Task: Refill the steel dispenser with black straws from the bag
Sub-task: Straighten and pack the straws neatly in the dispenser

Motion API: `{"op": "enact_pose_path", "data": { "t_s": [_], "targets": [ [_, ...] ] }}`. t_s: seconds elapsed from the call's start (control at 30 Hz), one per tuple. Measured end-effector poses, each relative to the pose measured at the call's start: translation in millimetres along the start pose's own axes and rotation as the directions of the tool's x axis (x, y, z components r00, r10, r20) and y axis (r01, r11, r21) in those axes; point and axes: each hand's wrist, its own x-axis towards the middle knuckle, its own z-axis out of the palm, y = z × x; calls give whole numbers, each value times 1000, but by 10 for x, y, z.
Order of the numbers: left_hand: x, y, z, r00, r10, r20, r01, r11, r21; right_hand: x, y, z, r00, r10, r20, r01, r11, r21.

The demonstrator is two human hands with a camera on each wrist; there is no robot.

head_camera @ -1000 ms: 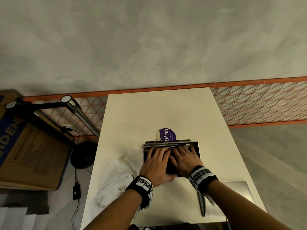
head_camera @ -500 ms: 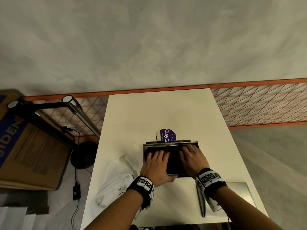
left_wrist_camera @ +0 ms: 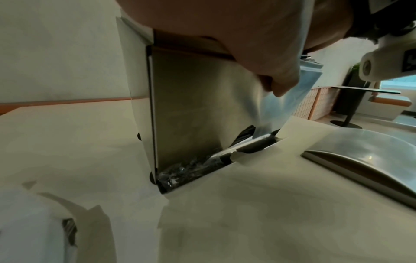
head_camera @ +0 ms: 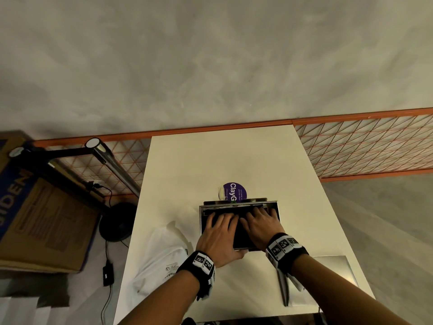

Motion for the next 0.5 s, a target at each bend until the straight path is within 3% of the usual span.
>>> {"op": "enact_pose_path", "data": {
  "t_s": [0.13, 0.3, 0.43, 0.5],
  "targets": [
    [-47, 22, 20, 1000, 7, -21, -7, 1000, -5, 18, -60, -84, 997, 52, -50, -51, 998, 21],
    [-63, 48, 38, 1000, -22, 2, 22, 1000, 7, -117, -68, 17, 984, -38, -175, 48, 997, 54],
    [-12, 28, 21, 998, -42, 41, 42, 999, -1, -136, -74, 24, 991, -39, -125, 45, 998, 46],
    [12, 20, 13, 997, -47, 59, 48, 999, -12, -102, -65, 18, 997, -71, -25, 72, 997, 19]
  ]
}}
